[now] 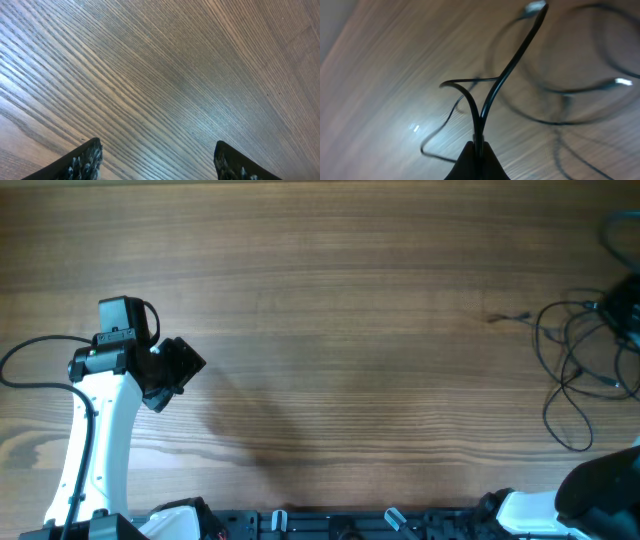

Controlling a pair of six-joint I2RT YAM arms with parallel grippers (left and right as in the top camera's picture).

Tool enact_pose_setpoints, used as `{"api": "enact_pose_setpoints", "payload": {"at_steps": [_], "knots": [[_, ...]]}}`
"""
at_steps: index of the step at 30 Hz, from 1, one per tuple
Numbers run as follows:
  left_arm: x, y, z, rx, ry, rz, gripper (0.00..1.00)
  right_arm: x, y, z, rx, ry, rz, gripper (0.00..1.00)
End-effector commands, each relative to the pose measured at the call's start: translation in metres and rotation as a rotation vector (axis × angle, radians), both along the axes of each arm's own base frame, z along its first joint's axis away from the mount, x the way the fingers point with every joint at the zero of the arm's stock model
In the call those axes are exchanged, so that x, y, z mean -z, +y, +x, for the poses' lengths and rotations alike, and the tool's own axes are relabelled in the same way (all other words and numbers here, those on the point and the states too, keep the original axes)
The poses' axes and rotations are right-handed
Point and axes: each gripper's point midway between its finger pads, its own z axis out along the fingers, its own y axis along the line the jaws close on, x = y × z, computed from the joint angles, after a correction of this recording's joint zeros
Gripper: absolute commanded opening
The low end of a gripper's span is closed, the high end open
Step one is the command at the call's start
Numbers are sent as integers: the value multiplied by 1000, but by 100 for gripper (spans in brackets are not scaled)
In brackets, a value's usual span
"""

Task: Untangle cables
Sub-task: 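Carry the cable to the table's right edge with the right gripper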

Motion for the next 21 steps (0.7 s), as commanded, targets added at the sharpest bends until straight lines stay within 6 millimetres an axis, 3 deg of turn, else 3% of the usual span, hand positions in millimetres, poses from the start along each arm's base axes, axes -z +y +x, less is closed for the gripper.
{"api": "enact_pose_setpoints", "payload": {"at_steps": [1,7,21], "knots": [[0,-3,1,-8,-3,-23,73,-13,-36,-9,150,-44,-19,4],[-1,-17,4,44,-14,-31,73,-11,-53,-11,207,-60,-16,4],[-4,-54,15,193,-62,-14,74,36,-70,3,65,70,-118,5]]}}
